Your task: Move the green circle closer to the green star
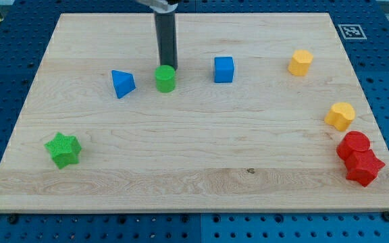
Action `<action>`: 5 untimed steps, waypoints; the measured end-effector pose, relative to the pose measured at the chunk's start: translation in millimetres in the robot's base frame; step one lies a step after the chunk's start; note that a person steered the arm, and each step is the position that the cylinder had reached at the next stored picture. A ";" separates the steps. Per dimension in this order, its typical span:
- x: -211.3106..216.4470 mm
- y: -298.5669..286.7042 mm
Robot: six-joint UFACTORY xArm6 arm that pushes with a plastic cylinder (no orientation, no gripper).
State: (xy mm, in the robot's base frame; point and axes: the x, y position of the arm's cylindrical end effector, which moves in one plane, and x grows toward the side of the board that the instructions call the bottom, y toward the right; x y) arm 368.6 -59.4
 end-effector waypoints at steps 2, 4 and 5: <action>35.0 -30.4; 34.6 25.4; 44.7 28.5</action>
State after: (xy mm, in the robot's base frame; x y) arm 413.3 -30.8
